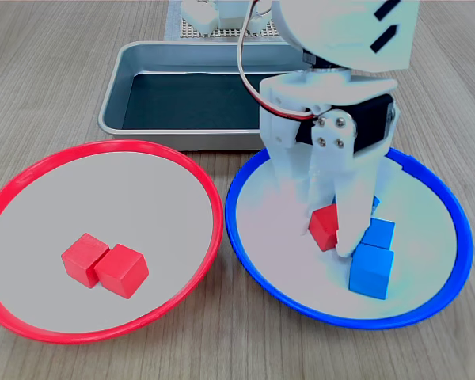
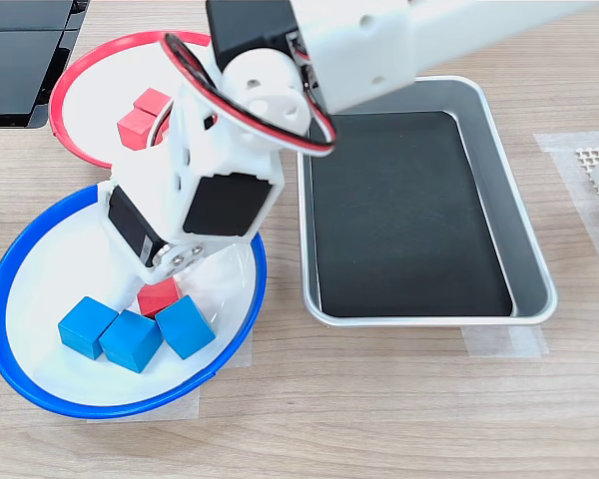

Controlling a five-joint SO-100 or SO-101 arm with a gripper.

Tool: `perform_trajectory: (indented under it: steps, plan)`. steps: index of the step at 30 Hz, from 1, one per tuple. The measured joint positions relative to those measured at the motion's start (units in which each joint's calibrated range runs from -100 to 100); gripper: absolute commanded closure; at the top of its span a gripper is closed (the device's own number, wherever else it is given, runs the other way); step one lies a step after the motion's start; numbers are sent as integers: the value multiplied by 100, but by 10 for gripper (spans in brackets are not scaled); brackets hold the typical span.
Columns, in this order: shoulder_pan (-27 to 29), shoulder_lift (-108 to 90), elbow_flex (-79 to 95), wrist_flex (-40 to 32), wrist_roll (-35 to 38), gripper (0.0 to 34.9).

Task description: Relocate any red block in the blue dish to the red dish, correcting any misplacement.

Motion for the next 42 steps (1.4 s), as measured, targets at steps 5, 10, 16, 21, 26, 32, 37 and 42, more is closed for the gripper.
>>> perform_trajectory:
  steps: [5,10,16,21,26,32,37,42]
  plan:
    - [-9,-102,136,24,0,210]
    - [-18,-179,254,33,0,213]
    - [-62,-298,463,-33,0,267]
    - [-71,-350,572,-131,44,324]
    - [-97,-350,572,-204,73,346]
    - [-97,-350,572,-237,73,346]
    - [-115,-529,617,-155,54,346]
    - [-80,-912,626,-106,39,346]
